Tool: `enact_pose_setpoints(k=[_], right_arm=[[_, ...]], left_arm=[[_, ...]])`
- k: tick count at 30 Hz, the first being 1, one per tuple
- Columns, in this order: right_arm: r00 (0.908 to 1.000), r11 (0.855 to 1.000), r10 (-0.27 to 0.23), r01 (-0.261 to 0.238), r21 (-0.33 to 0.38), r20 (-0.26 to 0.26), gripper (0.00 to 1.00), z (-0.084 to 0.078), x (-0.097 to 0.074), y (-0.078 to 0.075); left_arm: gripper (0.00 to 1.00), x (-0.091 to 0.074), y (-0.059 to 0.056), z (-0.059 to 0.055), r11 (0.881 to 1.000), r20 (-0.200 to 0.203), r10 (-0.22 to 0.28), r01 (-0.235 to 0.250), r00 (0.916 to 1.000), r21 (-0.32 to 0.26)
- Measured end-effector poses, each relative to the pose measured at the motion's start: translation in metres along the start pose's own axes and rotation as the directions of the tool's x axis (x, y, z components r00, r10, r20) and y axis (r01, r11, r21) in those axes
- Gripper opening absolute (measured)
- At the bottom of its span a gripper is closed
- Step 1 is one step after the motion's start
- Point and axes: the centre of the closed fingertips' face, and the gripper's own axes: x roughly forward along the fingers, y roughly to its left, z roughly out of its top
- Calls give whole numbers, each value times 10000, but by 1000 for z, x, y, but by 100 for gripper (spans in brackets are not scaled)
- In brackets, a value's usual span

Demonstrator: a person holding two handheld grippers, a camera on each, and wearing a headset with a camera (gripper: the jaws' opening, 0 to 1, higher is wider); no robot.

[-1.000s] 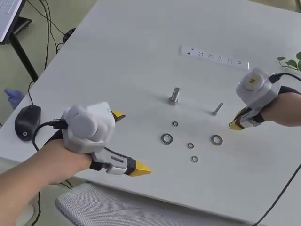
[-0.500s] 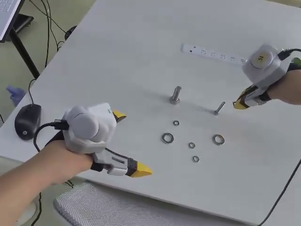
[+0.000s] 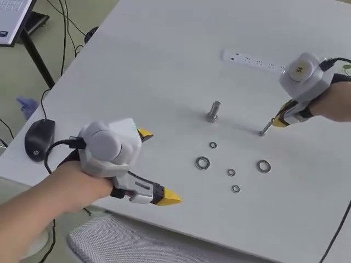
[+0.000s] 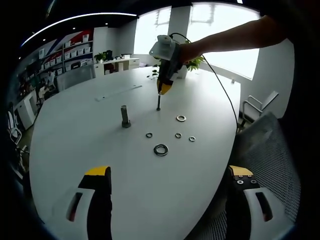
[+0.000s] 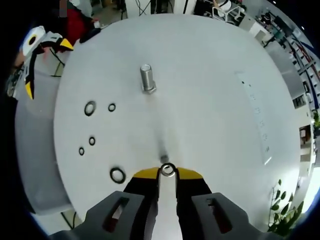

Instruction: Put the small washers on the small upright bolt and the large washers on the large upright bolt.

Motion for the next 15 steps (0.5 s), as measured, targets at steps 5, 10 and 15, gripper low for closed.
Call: enact_pose_setpoints(k=[5,10,15], right_arm=[[10000,10000,65,-65,-7,-66,12,0,4,2],[9999,9999,102,-102,-21,-56,12,1,5,4],[9997,9998,195,-195,-15,-122,12,2,8,4]], left_arm=[[95,-2,-1,-1,10000,10,-49,49,10000,9],[93,-1,-1,-9,10000,-241,-81,83,9997,56],[93,-1,-3,-12,9999,-244,-124,123,9996,-9]])
